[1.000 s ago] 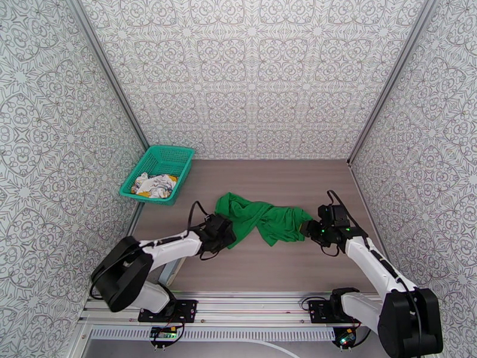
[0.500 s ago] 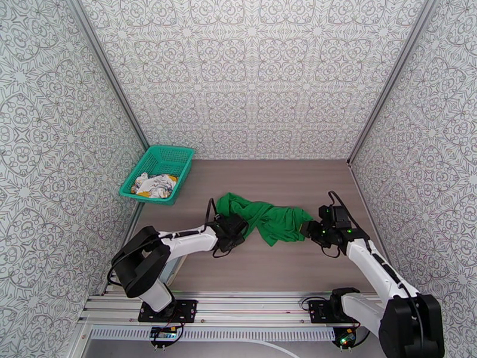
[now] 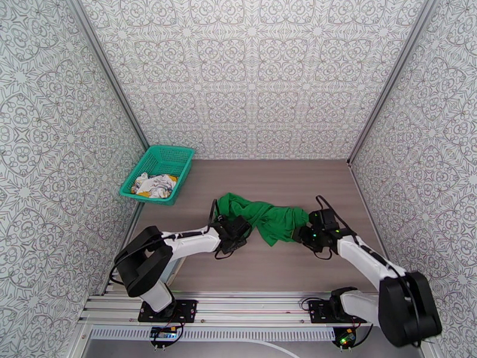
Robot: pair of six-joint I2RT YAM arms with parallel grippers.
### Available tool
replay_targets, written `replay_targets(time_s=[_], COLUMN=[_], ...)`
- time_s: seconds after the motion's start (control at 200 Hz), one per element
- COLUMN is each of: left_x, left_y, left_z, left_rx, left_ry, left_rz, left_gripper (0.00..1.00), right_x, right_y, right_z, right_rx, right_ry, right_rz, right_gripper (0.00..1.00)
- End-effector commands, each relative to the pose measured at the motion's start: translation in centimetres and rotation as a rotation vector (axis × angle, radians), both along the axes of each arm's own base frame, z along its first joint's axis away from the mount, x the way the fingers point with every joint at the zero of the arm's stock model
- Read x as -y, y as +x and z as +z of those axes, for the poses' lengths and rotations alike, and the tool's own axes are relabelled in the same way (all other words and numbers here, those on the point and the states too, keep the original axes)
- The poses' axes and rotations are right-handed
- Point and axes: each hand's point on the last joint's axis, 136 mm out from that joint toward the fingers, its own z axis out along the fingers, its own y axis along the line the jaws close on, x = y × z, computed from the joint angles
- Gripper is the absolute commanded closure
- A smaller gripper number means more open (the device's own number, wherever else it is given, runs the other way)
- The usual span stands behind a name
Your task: Fold and stack the mixed laundry pile
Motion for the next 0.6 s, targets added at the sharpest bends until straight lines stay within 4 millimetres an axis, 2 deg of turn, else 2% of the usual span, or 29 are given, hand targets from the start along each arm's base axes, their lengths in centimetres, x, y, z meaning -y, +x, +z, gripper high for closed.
replay_targets(time_s=[0.0,0.125,0.245,0.375,0.495,0.59], left_x=[0.3,-0.4,-0.9,-1.6,-2.8,-3.9], left_y=[-0.4,1.5,3.7,5.4,6.3,6.7], left_z=[-2.1,-1.3,1.5,5.1,9.0,12.8], left_rx=[-0.051,0.027,0.160,0.288,0.390,0.473], left_ry=[-0.006,0.020,0.023,-0.005,-0.015,-0.006], left_rz=[-0.003,0.000,-0.003,-0.001,-0.009,-0.027], left_gripper=[0.75,1.00,1.00,1.00,1.00,1.00], right_x=[-0.6,0.0,1.1,1.7,2.0,2.4], right_y=[2.6,4.1,5.4,6.2,6.5,6.6], right_z=[0.1,0.5,2.3,4.6,7.5,10.5], right_rx=[0.059,0.082,0.134,0.184,0.252,0.323], right_ry=[0.009,-0.056,-0.129,-0.173,-0.181,-0.197], right_rz=[-0.005,0.003,-0.007,-0.008,-0.015,-0.023], right_gripper=[0.50,0.66,0.85,1.00,1.00,1.00])
